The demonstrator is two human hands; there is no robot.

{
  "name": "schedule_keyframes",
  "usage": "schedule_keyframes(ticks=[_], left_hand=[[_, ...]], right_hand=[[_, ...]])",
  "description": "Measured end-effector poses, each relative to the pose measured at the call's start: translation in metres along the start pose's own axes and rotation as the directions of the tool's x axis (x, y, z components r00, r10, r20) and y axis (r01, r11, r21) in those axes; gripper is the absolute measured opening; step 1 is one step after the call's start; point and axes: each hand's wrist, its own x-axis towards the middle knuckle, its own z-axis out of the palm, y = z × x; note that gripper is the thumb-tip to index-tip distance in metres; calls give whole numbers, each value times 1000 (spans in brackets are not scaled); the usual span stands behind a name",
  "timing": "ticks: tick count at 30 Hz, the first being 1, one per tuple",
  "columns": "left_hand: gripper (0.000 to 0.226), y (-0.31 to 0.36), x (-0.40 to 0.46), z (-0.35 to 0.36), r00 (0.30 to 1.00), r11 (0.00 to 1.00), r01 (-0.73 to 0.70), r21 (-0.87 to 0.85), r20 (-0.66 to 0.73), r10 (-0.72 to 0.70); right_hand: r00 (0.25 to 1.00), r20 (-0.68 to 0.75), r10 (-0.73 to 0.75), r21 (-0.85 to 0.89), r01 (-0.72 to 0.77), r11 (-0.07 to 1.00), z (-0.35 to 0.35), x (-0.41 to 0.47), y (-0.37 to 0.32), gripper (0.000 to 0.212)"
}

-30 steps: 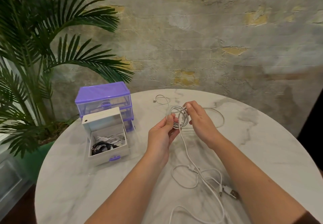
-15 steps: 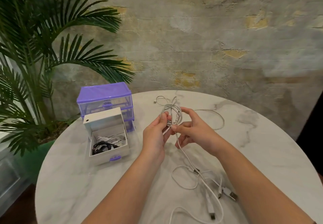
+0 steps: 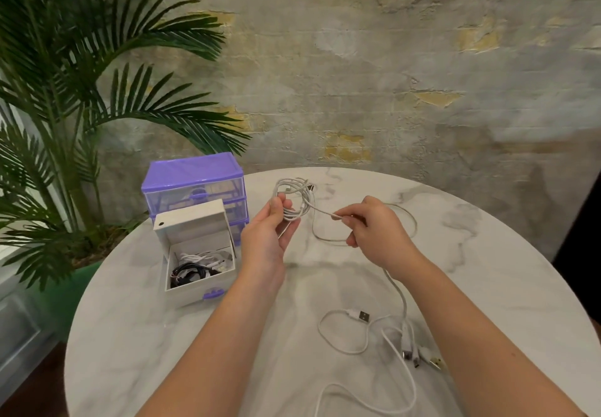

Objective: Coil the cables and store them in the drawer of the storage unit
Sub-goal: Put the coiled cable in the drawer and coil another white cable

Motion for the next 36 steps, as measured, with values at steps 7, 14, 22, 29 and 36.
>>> schedule_keyframes(ticks=[7, 14, 22, 29, 36], left_hand=[[18, 0, 0, 2, 989, 977, -96, 192, 133, 71], [24, 0, -1, 1, 949, 985, 125, 123, 275, -155], [26, -1, 0, 0, 973, 953, 73, 296, 190, -133], [48, -5, 6, -3, 983, 856, -181, 484, 104, 149], [45, -2, 5, -8, 932, 834, -304, 460, -35, 360]], right_hand=[[977, -207, -53, -181, 15, 983, -10, 3, 7, 24], [947, -309, -83, -99, 55, 994, -9, 1, 8, 23], [959, -230, -163, -338, 78, 938, -4, 0, 6, 25], [955, -188, -229, -345, 154, 926, -3, -1, 6, 23], [947, -64, -316, -281, 287, 916, 0, -5, 0, 23]])
